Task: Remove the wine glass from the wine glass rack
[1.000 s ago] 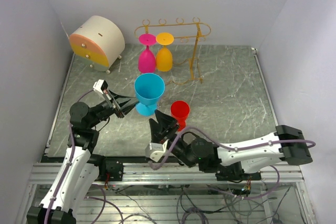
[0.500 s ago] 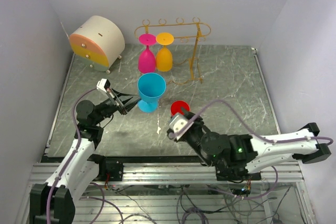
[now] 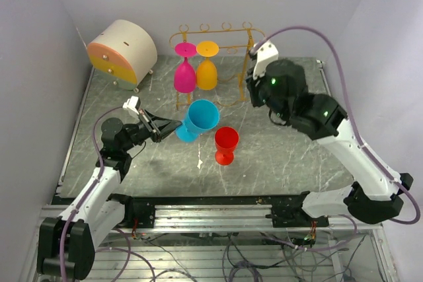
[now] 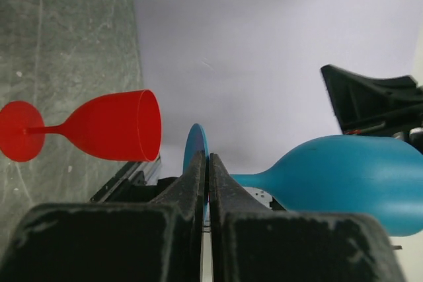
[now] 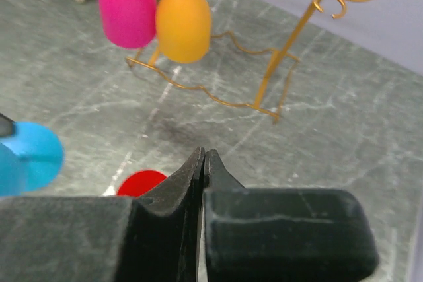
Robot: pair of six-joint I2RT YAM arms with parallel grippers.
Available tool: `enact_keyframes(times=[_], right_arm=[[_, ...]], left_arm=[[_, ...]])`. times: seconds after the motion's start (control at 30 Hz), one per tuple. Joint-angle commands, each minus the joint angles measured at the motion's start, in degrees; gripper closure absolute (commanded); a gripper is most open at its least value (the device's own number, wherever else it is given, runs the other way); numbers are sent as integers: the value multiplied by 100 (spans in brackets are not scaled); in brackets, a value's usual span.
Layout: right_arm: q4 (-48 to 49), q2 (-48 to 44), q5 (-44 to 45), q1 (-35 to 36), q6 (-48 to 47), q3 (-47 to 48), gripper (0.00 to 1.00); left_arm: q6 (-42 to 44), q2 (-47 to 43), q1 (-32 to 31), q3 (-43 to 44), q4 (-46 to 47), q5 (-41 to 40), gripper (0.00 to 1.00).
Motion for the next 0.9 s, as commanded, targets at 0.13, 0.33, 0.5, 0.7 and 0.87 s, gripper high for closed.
enact_keyframes(times=[0.13,0.33,0.5,0.7,0.87], right_arm=[[-571,521,-4297,-1035,479,1366,61],[-647,692,-4983,-1034,389,1284,55],[-656,705,-5080,-1029,292,1104,55],[-756,687,-4911,-1031,134,944,55],[-753,696,-4862,-1020,78,736,55]], left_arm=[[2448,-288,-21,1263,-2934,-344,93],[2543,-220,-21,1411,-3015,-297,93],[2480,-181,-21,1423,-2904,-270,93],[2347,-228,-21,1410,-2781,-233,93],[2201,-324,-21,1344,-2614,-204,93]])
